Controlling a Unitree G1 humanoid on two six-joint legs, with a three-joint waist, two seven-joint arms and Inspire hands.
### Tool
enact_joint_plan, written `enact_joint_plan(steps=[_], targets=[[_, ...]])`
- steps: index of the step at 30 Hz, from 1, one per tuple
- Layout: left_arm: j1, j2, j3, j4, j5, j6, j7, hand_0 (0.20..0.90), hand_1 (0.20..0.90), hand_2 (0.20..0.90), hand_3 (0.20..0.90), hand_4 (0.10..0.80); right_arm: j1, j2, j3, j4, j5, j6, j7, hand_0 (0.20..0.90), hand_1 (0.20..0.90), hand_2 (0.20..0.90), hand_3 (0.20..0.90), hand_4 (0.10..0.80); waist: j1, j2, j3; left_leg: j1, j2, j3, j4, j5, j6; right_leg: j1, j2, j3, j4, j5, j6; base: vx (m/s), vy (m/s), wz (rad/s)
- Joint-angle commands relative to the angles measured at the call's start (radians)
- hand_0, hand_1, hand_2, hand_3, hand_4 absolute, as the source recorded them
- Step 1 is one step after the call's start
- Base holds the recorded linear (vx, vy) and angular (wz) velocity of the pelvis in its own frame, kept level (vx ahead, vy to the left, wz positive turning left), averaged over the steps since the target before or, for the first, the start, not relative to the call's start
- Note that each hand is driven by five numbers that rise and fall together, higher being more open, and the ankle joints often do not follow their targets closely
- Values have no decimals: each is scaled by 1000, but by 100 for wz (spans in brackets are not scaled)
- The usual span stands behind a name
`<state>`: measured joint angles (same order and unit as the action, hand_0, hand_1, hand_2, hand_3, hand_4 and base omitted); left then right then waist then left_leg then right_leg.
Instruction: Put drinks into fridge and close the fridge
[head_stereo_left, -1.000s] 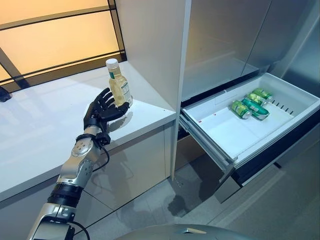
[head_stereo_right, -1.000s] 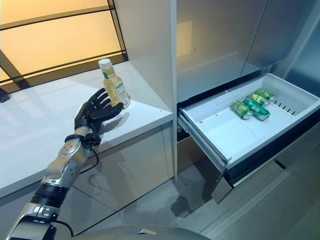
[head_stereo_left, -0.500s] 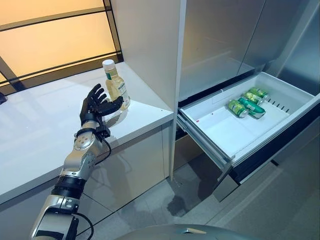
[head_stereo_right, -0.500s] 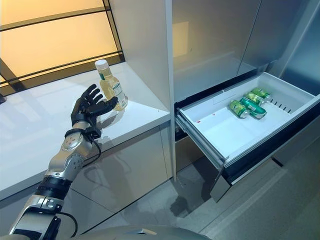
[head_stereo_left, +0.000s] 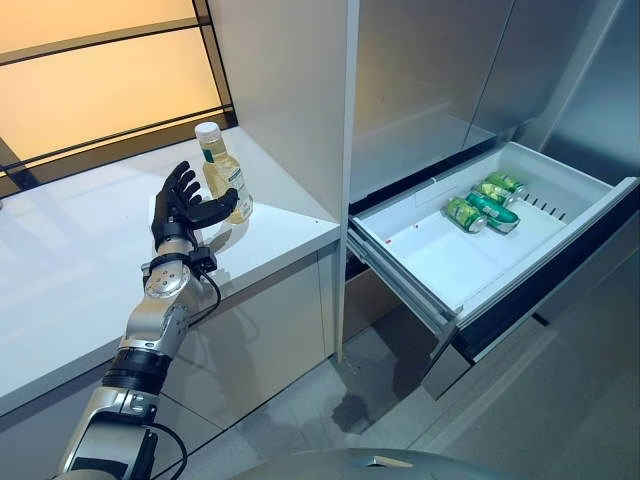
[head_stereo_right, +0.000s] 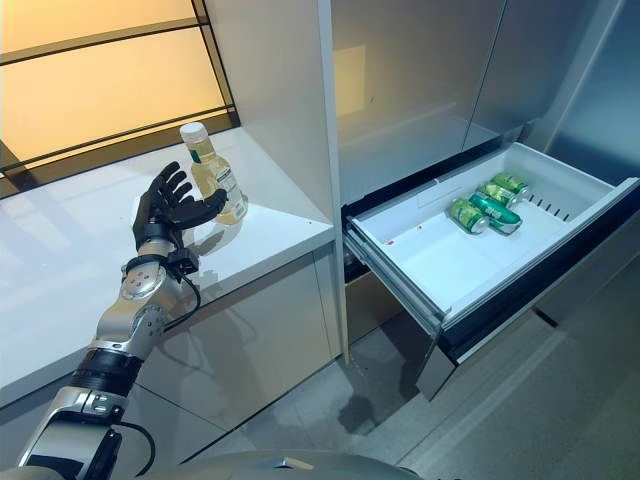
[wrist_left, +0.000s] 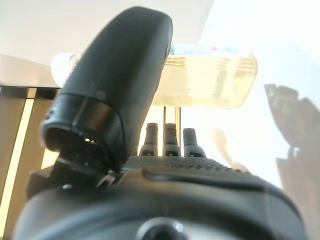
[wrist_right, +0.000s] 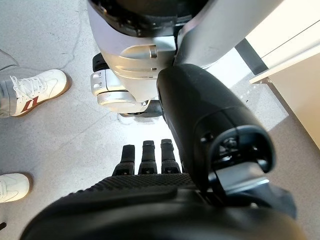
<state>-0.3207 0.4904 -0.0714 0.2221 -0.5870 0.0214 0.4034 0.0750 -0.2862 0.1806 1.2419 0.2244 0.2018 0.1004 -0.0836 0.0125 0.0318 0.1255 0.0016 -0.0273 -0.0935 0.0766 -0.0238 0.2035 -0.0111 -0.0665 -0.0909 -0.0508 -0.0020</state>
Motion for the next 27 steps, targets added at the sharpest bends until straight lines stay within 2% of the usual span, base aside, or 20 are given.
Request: enact_joint_plan(steps=[1, 14, 27], targets=[[-258, 88, 54, 49, 54, -101, -21, 900, 900, 900, 900, 800, -8, 25, 49, 16, -7, -3, 36, 900, 900, 900, 900, 800, 5, 0, -28, 32, -36, -3, 14, -137, 26, -68, 3, 23, 33, 18, 68, 0, 0, 0], [-327, 109, 26, 125, 9, -86, -26, 900, 900, 900, 900, 800, -12, 16, 55, 18, -15, -5, 40, 900, 900, 900, 900, 800, -12, 6, -33, 30, -34, 10, 16, -138, 24, -74, 6, 35, 33, 19, 70, 2, 0, -1], [-384, 98, -1, 231, -47, -53, -34, 900, 900, 900, 900, 800, -14, 10, 60, 23, -29, -8, 48, 900, 900, 900, 900, 800, -29, 9, -41, 31, -36, 21, 16, -140, 25, -80, 9, 49, 33, 22, 73, 6, 3, -3]])
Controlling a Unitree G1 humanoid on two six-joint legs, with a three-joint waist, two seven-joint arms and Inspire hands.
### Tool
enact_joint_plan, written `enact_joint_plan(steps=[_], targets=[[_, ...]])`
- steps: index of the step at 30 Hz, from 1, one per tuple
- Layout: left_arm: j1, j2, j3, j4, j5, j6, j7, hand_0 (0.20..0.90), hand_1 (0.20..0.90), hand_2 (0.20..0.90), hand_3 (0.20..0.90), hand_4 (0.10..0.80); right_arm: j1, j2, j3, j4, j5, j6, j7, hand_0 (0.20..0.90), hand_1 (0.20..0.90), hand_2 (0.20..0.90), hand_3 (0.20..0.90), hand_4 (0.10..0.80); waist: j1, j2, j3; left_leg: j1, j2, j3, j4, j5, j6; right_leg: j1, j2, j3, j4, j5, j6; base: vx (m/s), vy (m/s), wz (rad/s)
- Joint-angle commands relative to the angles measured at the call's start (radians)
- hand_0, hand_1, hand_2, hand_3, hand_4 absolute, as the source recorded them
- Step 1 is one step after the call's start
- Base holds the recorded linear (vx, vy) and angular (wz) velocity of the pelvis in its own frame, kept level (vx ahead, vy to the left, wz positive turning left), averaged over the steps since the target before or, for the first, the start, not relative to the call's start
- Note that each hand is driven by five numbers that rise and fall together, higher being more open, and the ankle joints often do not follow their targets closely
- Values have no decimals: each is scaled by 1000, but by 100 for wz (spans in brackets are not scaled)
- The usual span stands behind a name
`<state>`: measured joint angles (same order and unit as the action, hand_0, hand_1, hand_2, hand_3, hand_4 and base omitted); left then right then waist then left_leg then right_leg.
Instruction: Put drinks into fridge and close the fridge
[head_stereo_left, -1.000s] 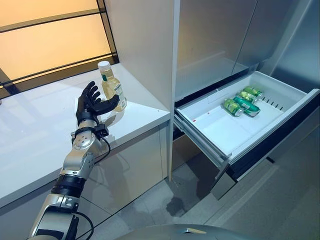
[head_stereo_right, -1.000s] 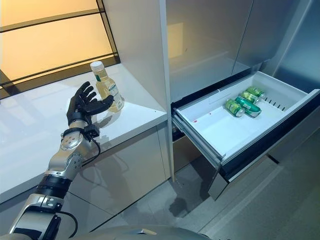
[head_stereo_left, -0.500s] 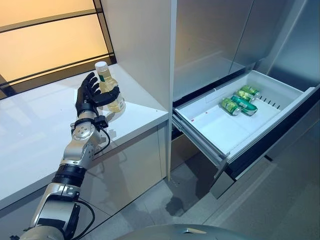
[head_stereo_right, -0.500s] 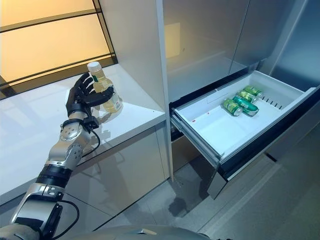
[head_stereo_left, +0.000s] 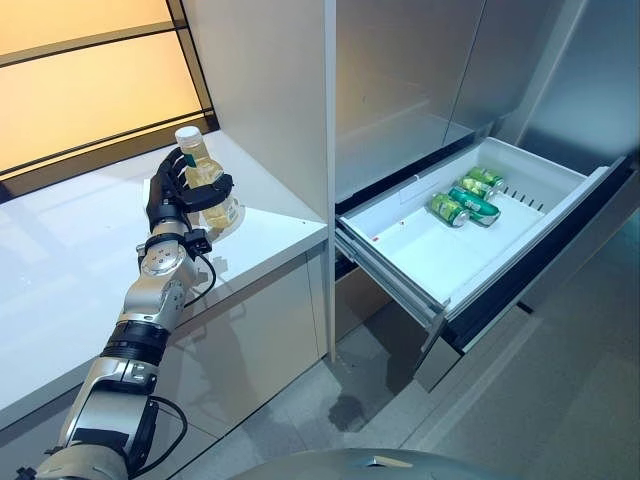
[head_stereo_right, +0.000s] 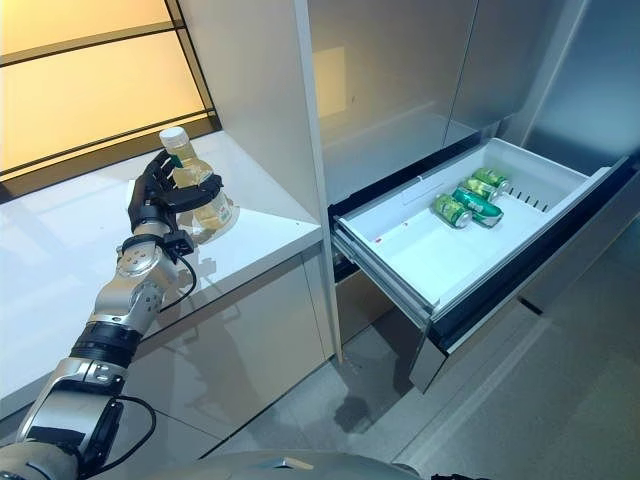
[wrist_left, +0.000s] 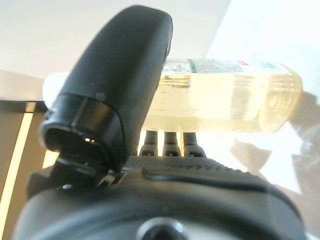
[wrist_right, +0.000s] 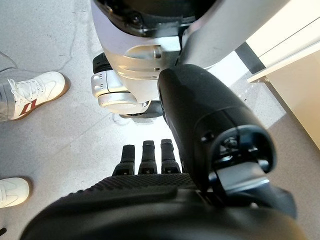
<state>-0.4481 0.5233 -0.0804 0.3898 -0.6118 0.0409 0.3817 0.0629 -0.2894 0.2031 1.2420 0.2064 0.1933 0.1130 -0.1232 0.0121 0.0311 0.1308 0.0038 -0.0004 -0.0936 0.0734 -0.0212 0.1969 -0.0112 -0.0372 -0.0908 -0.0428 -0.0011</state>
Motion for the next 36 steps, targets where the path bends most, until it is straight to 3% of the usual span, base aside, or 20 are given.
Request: enact_joint_plan(steps=[1, 8, 9, 10, 11, 12, 26, 33, 36], targets=[[-263, 64, 3, 76, -38, -69, -14, 900, 900, 900, 900, 800, -2, 13, 38, 24, -12, -2, 36, 900, 900, 900, 900, 800, 9, 10, -41, 25, -38, -4, 17, -137, 23, -74, 9, 20, 34, 14, 72, 0, 0, 0], [-279, 52, -4, 134, -78, -77, -35, 900, 900, 900, 900, 800, 0, 15, 40, 29, -21, -7, 35, 900, 900, 900, 900, 800, 2, 12, -45, 26, -38, 1, 17, -138, 23, -75, 8, 23, 34, 15, 75, 0, 0, 0], [-279, 50, -3, 138, -81, -79, -35, 707, 707, 707, 675, 575, 1, 15, 40, 28, -22, -7, 36, 900, 900, 900, 900, 800, 2, 12, -45, 26, -38, 1, 17, -138, 23, -75, 8, 24, 34, 15, 75, 0, 0, 0], [-280, 50, -4, 139, -82, -81, -34, 573, 573, 573, 518, 418, 1, 15, 40, 28, -22, -7, 36, 900, 900, 900, 900, 800, 2, 12, -45, 26, -38, 1, 17, -138, 23, -75, 8, 24, 34, 15, 75, 0, 0, 0], [-282, 50, -4, 141, -87, -86, -33, 364, 364, 364, 274, 174, 2, 14, 40, 27, -23, -8, 37, 900, 900, 900, 900, 800, 0, 12, -45, 26, -38, 1, 17, -138, 22, -77, 8, 25, 35, 16, 76, 0, 0, 0], [-282, 49, -2, 144, -86, -90, -35, 300, 300, 300, 200, 100, 3, 14, 39, 26, -25, -8, 38, 900, 900, 900, 900, 800, 0, 12, -45, 26, -38, 1, 17, -138, 22, -78, 8, 25, 35, 16, 76, 0, 0, 0], [-284, 41, 9, 110, -44, -162, -20, 300, 300, 300, 200, 100, 8, 17, 47, 28, -32, -18, 43, 900, 900, 900, 900, 800, 1, 10, -49, 23, -38, -1, 15, -138, 21, -80, 6, 25, 34, 18, 77, 1, -2, -4], [-277, 56, 9, 64, -31, -175, -48, 300, 300, 300, 200, 100, 4, 5, 89, 12, -152, -60, 63, 900, 900, 900, 900, 800, 9, 6, -48, 21, -39, -7, 15, -137, 21, -80, 4, 20, 33, 18, 77, 0, 0, 0], [-277, 68, 0, 17, -39, -179, -66, 300, 300, 300, 200, 100, -10, -13, 157, -22, -262, -99, 94, 900, 900, 900, 900, 800, 20, 4, -45, 18, -40, -15, 14, -135, 20, -80, 3, 13, 30, 20, 77, -27, -7, 0]])
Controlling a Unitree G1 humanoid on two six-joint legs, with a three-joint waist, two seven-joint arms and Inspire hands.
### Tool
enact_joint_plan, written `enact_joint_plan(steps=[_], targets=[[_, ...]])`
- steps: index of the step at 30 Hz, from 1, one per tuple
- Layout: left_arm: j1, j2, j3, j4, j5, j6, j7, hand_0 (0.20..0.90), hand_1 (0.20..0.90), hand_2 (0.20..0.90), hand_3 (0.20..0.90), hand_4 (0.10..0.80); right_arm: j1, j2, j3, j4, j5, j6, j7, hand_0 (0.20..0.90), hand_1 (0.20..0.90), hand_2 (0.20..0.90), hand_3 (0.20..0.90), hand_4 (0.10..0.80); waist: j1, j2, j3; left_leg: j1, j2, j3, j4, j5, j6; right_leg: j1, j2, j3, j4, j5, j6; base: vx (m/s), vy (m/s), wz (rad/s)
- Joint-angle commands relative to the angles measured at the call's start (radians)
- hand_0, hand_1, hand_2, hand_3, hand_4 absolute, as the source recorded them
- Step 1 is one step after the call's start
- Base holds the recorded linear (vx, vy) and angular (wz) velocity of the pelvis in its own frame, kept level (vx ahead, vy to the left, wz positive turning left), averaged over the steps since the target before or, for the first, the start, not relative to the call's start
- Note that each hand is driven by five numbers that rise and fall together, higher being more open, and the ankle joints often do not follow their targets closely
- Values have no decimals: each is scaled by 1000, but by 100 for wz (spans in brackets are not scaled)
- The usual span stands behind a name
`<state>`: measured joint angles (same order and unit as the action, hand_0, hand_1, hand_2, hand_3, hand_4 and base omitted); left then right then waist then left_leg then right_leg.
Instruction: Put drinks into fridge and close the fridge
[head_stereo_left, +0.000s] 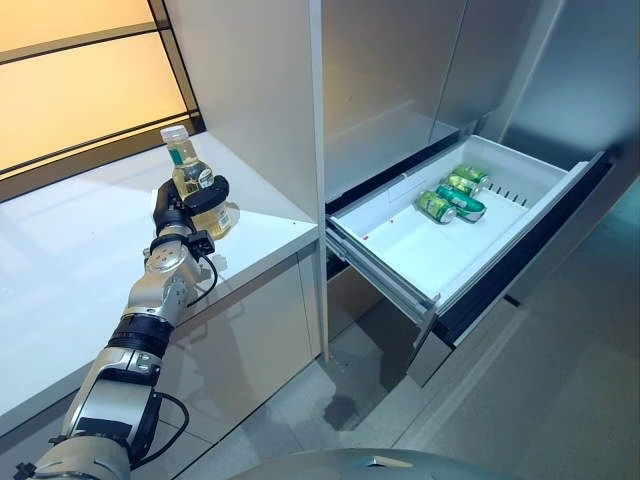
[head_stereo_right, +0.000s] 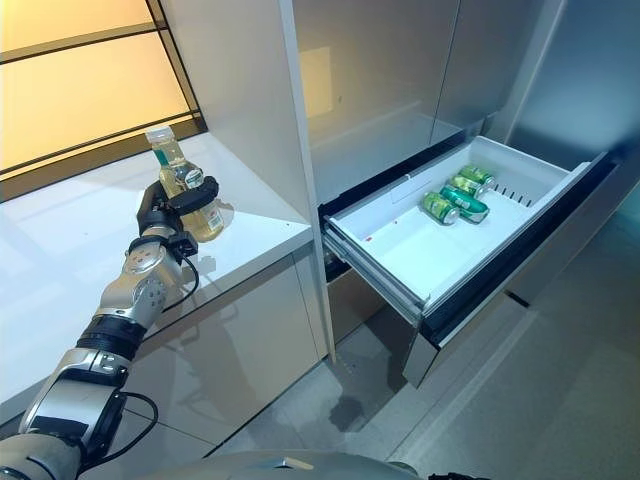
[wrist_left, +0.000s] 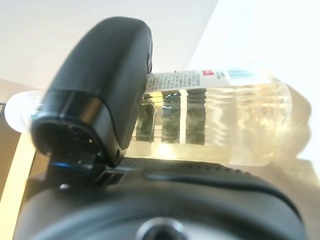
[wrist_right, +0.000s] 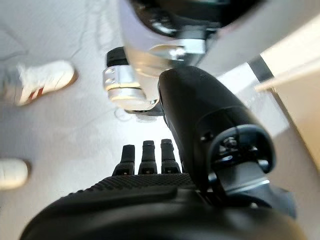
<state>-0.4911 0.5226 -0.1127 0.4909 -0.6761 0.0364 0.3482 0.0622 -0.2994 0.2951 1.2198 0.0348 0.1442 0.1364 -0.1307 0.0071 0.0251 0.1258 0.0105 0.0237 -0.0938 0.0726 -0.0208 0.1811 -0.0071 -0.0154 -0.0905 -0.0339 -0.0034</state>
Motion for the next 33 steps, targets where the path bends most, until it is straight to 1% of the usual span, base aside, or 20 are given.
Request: enact_joint_plan(steps=[1, 6, 8, 13, 18, 20, 23, 24, 25, 27, 29, 31, 33], targets=[[-234, 71, 29, -101, 23, -176, -34, 300, 300, 300, 200, 100, -15, -7, 88, -10, -101, -55, 72, 900, 900, 900, 900, 800, 32, 8, -38, 22, -47, -42, 14, -133, 20, -63, -2, -12, 29, 12, 79, -31, -4, 1], [-231, 78, 10, -200, 15, -168, -49, 300, 300, 300, 200, 100, -52, -21, 197, -100, -225, -116, 129, 900, 900, 900, 900, 800, 55, 4, -36, 17, -46, -55, 14, -129, 16, -59, -8, -30, 28, 9, 77, -31, -6, 8], [-227, 74, -2, -250, 20, -161, -51, 300, 300, 300, 200, 100, -67, -29, 242, -155, -239, -120, 134, 900, 900, 900, 900, 800, 66, 1, -34, 14, -48, -64, 14, -127, 16, -59, -10, -38, 29, 8, 76, -24, -9, 15], [-223, 70, -30, -360, 21, -170, -55, 300, 300, 300, 200, 100, -124, -51, 308, -293, -262, -123, 155, 900, 900, 900, 900, 800, 91, -3, -31, 11, -50, -84, 13, -124, 15, -53, -14, -54, 25, 7, 73, -27, 0, 10], [-229, 74, -62, -435, 3, -193, -69, 300, 300, 300, 200, 100, -178, -55, 345, -429, -247, -95, 161, 900, 900, 900, 900, 800, 107, -6, -30, 8, -53, -96, 13, -120, 14, -48, -17, -66, 22, 7, 71, -32, 6, 10], [-232, 68, -74, -472, -10, -201, -78, 300, 300, 300, 200, 100, -207, -53, 354, -484, -212, -69, 153, 900, 900, 900, 900, 800, 114, -7, -28, 7, -54, -101, 12, -118, 14, -47, -17, -70, 21, 7, 69, -37, 5, 7], [-235, 58, -91, -515, -27, -223, -91, 300, 300, 300, 200, 100, -240, -43, 354, -563, -129, -58, 163, 900, 900, 900, 900, 800, 121, -8, -24, 6, -53, -106, 11, -115, 13, -46, -19, -78, 22, 7, 67, -44, 10, 12], [-213, 63, -80, -508, -48, -274, -147, 300, 300, 300, 200, 100, -218, -61, 345, -552, -104, -183, 143, 900, 900, 900, 900, 800, 125, -4, -22, 2, -53, -109, 10, -111, 14, -50, -17, -79, 29, 7, 67, -58, 25, 7], [-196, 60, -78, -515, -52, -294, -165, 300, 300, 300, 200, 100, -204, -54, 333, -513, -101, -249, 138, 900, 900, 900, 900, 800, 127, -1, -24, -2, -52, -109, 9, -111, 15, -53, -18, -80, 29, 7, 70, -54, 30, 5], [-194, 69, -71, -546, -75, -293, -178, 300, 300, 300, 200, 100, -191, -46, 319, -515, -81, -309, 136, 900, 900, 900, 900, 800, 127, 2, -21, -1, -54, -107, 8, -112, 17, -50, -20, -83, 26, 6, 72, -31, 36, 7], [-204, 92, -62, -577, -105, -289, -184, 300, 300, 300, 200, 100, -171, -55, 319, -584, -54, -330, 139, 900, 900, 900, 900, 800, 125, 5, -19, 0, -56, -106, 8, -113, 19, -48, -23, -86, 26, 5, 73, -41, 32, 17], [-208, 113, -61, -605, -121, -290, -178, 300, 300, 300, 200, 100, -150, -69, 313, -683, -27, -320, 158, 900, 900, 900, 900, 800, 118, 5, -17, 2, -55, -101, 8, -112, 18, -46, -25, -87, 24, 7, 76, -33, 13, 10], [-197, 119, -65, -627, -129, -301, -183, 300, 300, 300, 200, 100, -143, -89, 298, -788, 12, -302, 203, 900, 900, 900, 900, 800, 114, 2, -13, 6, -55, -100, 7, -112, 16, -44, -24, -85, 24, 8, 76, 0, 0, 0]])
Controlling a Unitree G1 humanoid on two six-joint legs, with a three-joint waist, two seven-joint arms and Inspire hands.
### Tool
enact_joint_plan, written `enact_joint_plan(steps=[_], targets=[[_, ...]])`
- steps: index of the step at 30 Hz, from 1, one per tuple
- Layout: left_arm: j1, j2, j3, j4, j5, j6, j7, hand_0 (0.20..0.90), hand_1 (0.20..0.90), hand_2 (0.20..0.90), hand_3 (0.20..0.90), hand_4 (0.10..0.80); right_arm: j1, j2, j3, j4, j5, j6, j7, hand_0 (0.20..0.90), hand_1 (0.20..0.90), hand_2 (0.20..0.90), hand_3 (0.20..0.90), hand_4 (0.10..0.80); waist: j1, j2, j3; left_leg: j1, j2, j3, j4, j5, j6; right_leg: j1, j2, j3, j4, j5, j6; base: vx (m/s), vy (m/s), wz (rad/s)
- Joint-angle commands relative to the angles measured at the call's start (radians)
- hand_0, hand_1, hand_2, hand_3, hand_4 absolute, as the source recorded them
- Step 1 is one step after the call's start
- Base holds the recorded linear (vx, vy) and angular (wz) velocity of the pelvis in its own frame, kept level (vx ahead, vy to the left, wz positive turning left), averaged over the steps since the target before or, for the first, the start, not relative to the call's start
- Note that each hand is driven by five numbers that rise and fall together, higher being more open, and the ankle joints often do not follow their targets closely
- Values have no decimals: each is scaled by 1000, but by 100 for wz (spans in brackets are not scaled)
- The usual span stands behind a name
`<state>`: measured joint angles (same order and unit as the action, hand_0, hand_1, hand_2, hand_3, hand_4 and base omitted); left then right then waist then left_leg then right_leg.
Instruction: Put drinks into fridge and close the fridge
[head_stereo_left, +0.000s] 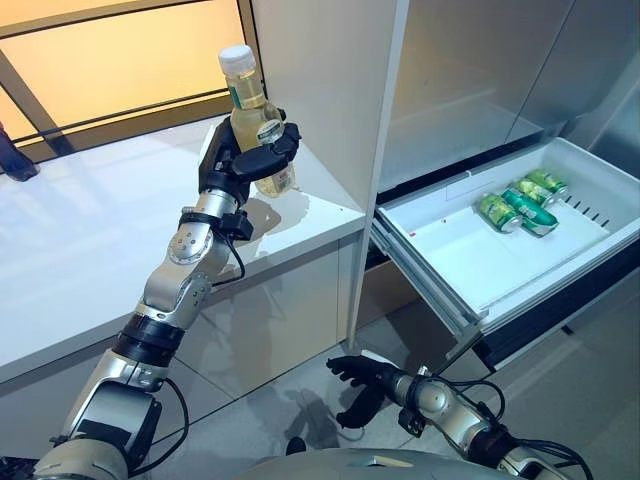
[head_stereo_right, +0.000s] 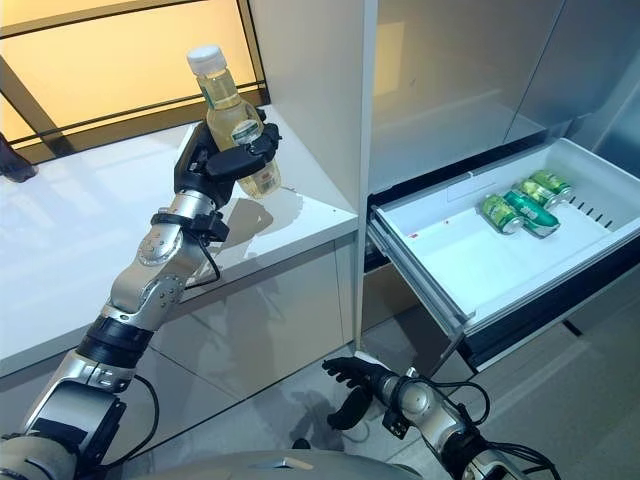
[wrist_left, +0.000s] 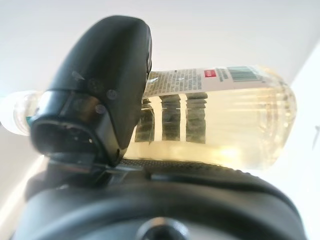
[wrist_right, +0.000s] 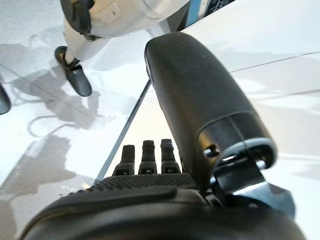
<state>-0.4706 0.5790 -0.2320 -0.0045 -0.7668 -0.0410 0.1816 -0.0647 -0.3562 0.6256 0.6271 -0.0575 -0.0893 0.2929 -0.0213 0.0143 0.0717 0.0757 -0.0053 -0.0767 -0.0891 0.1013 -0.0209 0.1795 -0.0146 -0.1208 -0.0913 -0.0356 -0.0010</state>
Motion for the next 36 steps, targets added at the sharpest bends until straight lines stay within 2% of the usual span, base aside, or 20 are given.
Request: enact_joint_plan(steps=[1, 6, 9, 12, 16, 21, 26, 30, 36], targets=[[-216, 62, 55, -133, -40, -225, -17, 300, 300, 300, 200, 100, -14, -35, -33, -203, 106, -74, 48, 900, 900, 900, 900, 800, 5, -5, -59, 57, -40, 0, 3, -141, 16, -41, -16, 21, 25, 10, 74, 0, 0, 0], [-128, 47, 87, -208, -42, -281, -95, 300, 300, 300, 200, 100, -23, -90, -143, -503, 292, -1, 281, 900, 900, 900, 900, 800, -1, -15, -47, 64, -38, -3, 2, -136, 14, -38, -17, 25, 29, 15, 75, 0, 0, 0], [-86, 36, 104, -234, -39, -297, -129, 300, 300, 300, 200, 100, -33, -109, -197, -587, 377, 23, 366, 900, 900, 900, 900, 800, -4, -19, -44, 66, -37, -2, 2, -136, 15, -39, -18, 26, 32, 16, 75, 0, 0, 0], [-28, 20, 134, -255, -71, -323, -227, 300, 300, 300, 200, 100, -51, -124, -287, -683, 519, 41, 508, 900, 900, 900, 900, 800, -7, -23, -45, 63, -36, 3, 2, -127, 16, -46, -19, 27, 38, 24, 75, -25, 11, -1], [22, 6, 168, -267, -120, -328, -327, 300, 300, 300, 200, 100, -79, -134, -383, -760, 654, 64, 596, 900, 900, 900, 900, 800, -9, -26, -50, 65, -36, 7, 2, -129, 19, -47, -21, 27, 38, 25, 75, -10, 4, 0], [68, 15, 209, -279, -137, -327, -370, 300, 300, 300, 200, 100, -79, -140, -473, -799, 720, 34, 546, 900, 900, 900, 900, 800, -10, -27, -56, 66, -35, 10, 2, -130, 20, -49, -21, 28, 40, 26, 75, 0, 0, 0], [107, 23, 258, -304, -193, -315, -464, 300, 300, 300, 200, 100, -47, -145, -577, -819, 713, 26, 417, 900, 900, 900, 900, 800, -18, -25, -58, 65, -35, 14, 2, -133, 24, -52, -21, 29, 41, 25, 75, 0, 0, 0], [101, 24, 246, -322, -195, -331, -494, 300, 300, 300, 200, 100, -54, -157, -580, -834, 710, 64, 417, 900, 900, 900, 900, 800, -22, -25, -56, 64, -35, 17, 2, -133, 23, -55, -21, 28, 40, 27, 75, 0, 0, 0], [55, 29, 169, -317, -169, -297, -510, 300, 300, 300, 200, 100, -152, -186, -513, -830, 750, 139, 363, 900, 900, 900, 900, 800, -15, -30, -53, 65, -36, 16, 2, -132, 20, -51, -20, 23, 36, 30, 74, 0, 0, 0]])
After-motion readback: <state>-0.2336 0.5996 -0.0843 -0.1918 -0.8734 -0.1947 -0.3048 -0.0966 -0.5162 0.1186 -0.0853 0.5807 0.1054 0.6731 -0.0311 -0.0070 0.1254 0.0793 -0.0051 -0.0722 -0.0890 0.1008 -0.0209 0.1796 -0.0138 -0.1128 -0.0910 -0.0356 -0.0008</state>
